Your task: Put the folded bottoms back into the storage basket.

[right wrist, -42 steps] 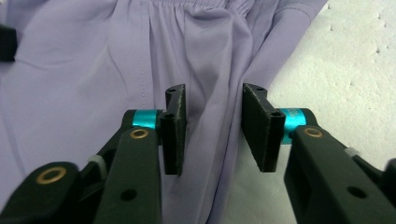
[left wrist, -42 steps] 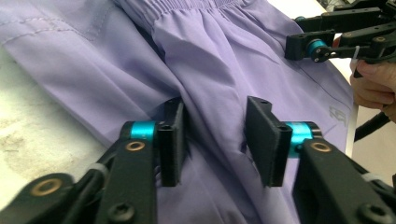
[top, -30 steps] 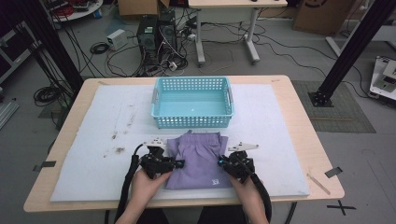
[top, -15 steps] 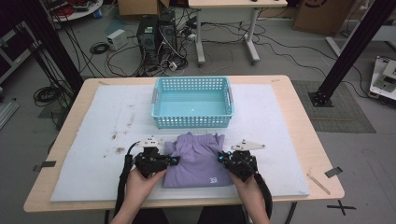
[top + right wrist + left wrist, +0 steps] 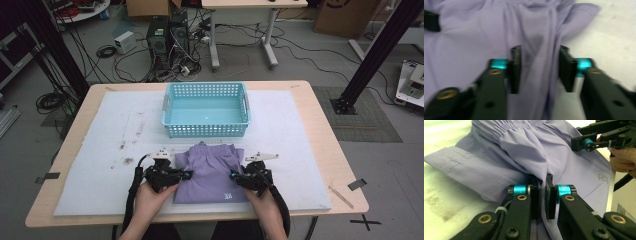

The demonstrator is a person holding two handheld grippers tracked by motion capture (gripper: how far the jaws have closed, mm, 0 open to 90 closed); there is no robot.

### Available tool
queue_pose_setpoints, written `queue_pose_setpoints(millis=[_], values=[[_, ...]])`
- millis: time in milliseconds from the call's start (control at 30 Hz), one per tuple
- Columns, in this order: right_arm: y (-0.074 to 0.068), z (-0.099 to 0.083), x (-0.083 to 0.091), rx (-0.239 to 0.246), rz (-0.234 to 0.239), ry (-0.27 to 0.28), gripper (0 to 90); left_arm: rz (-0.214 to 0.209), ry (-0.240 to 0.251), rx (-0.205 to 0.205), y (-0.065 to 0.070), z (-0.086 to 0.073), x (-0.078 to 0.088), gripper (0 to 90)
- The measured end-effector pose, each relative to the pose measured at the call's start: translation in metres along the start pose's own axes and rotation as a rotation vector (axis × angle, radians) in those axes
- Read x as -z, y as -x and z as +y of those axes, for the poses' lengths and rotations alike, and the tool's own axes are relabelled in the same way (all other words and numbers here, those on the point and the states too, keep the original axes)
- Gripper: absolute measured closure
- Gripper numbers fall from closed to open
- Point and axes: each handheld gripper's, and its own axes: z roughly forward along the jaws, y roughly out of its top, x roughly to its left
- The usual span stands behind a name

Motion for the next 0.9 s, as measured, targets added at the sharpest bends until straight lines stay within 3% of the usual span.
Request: queue_pose_setpoints(millis=[67, 100, 133, 333, 533, 700, 900], values=[[-0.004, 0.001, -0.002, 0.037, -0.018, -0.012, 85.7, -0.005, -0.003, -0.006, 0.000, 0.000, -0.002, 86.1], [-0.005, 0.003, -0.003, 0.040, 0.011, -0.017, 86.6, -0.005, -0.003, -0.009, 0.000, 0.001, -0.002, 86.3], [-0.005, 0.003, -0.003, 0.048, 0.012, -0.018, 87.5, -0.006, 0.003, -0.014, 0.001, 0.001, -0.002, 86.5], [-0.005, 0.005, 0.010, 0.056, 0.034, 0.083, 88.4, 0.006, 0.048, -0.054, 0.004, 0.007, 0.008, 87.3], [-0.011, 0.021, 0.032, 0.085, 0.037, 0.179, 88.4, 0.000, 0.117, -0.091, 0.011, 0.023, 0.027, 87.4], [-0.012, 0.044, 0.045, 0.106, 0.041, 0.231, 88.4, 0.001, 0.161, -0.122, 0.014, 0.047, 0.044, 87.4], [-0.008, 0.080, 0.055, 0.114, 0.048, 0.281, 88.4, 0.006, 0.210, -0.132, 0.007, 0.084, 0.059, 87.4]])
